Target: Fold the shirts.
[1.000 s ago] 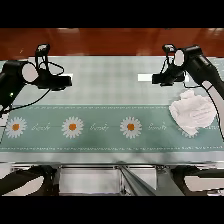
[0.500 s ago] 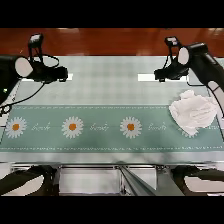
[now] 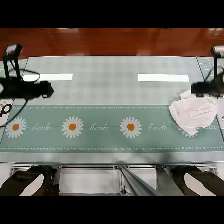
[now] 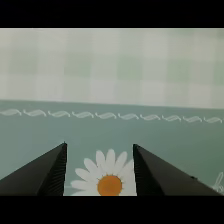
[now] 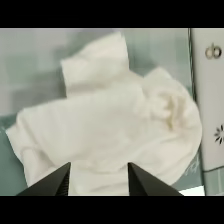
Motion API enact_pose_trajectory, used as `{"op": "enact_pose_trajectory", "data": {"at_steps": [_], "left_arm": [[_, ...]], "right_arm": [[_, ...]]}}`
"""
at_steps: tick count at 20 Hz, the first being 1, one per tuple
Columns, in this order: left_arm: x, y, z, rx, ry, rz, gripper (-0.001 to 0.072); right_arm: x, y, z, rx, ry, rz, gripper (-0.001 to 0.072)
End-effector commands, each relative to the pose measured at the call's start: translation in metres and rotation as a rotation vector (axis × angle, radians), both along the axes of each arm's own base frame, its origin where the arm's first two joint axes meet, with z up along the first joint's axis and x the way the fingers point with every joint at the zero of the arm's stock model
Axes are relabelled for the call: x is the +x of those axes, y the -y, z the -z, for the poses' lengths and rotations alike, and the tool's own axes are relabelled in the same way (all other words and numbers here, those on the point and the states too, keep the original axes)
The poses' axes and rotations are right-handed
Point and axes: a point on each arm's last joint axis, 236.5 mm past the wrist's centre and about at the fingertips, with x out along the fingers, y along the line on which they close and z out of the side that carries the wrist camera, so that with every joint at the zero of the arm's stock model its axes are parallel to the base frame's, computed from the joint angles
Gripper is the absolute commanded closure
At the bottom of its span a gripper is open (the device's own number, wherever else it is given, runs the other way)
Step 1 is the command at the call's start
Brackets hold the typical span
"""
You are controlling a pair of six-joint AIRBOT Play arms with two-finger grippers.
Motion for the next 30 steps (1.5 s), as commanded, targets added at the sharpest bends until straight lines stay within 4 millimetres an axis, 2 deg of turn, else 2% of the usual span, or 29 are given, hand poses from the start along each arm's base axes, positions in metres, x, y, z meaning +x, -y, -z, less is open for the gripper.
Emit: {"op": "enact_pose_trajectory", "data": {"at_steps": [1,3,4,6,8,9,10,11,12,13,15,16,18,20,21,23,25,30], "left_arm": [[-0.043,0.031,0.037,-0.118,-0.029,0.025,0.0201],[-0.050,0.044,0.060,-0.151,-0.067,0.037,0.0201],[-0.052,0.049,0.068,-0.168,-0.084,0.036,0.0201],[-0.050,0.051,0.076,-0.175,-0.103,0.030,0.0201],[-0.042,0.051,0.077,-0.177,-0.085,0.022,0.0201],[-0.039,0.051,0.077,-0.179,-0.073,0.019,0.0201],[-0.037,0.051,0.076,-0.180,-0.064,0.017,0.0201],[-0.036,0.051,0.075,-0.180,-0.058,0.016,0.0201],[-0.035,0.050,0.075,-0.176,-0.053,0.019,0.0201],[-0.033,0.048,0.073,-0.158,-0.039,0.041,0.0201],[-0.024,0.029,0.064,-0.097,0.000,0.037,0.0201],[-0.019,0.017,0.055,-0.076,0.021,0.016,0.0201],[-0.009,-0.002,0.036,-0.077,0.064,-0.043,0.0201],[-0.004,-0.013,0.021,-0.092,0.099,-0.082,0.0201],[-0.003,-0.014,0.015,-0.097,0.113,-0.091,0.0201],[-0.003,-0.016,0.013,-0.097,0.119,-0.093,0.0201],[-0.005,-0.015,0.014,-0.095,0.112,-0.091,0.0201],[-0.004,-0.014,0.013,-0.103,0.111,-0.092,0.0201]], "right_arm": [[-0.058,0.010,0.059,0.120,-0.057,0.145,0.0294],[-0.058,0.018,0.080,0.160,-0.066,0.206,0.0294],[-0.049,0.023,0.086,0.175,-0.050,0.221,0.0293],[-0.038,0.028,0.104,0.209,-0.057,0.251,0.0293],[-0.039,0.026,0.132,0.249,-0.133,0.275,0.0297],[-0.038,0.022,0.143,0.269,-0.162,0.269,0.0328],[-0.035,0.017,0.149,0.293,-0.173,0.265,0.0446],[-0.029,0.009,0.151,0.328,-0.166,0.248,0.0604],[-0.020,0.004,0.146,0.351,-0.137,0.227,0.0691],[-0.012,0.004,0.136,0.358,-0.115,0.216,0.0692],[0.010,0.010,0.095,0.328,-0.047,0.153,0.0692],[0.024,0.016,0.061,0.298,0.019,0.118,0.0692],[0.050,0.023,-0.019,0.245,0.195,0.063,0.0693],[0.065,0.015,-0.099,0.241,0.376,0.008,0.0693],[0.070,0.004,-0.142,0.257,0.472,-0.032,0.0693],[0.068,-0.013,-0.208,0.271,0.611,-0.097,0.0693],[0.057,-0.021,-0.272,0.243,0.732,-0.145,0.0693],[0.016,-0.053,-0.405,0.202,1.011,-0.273,0.0693]]}}
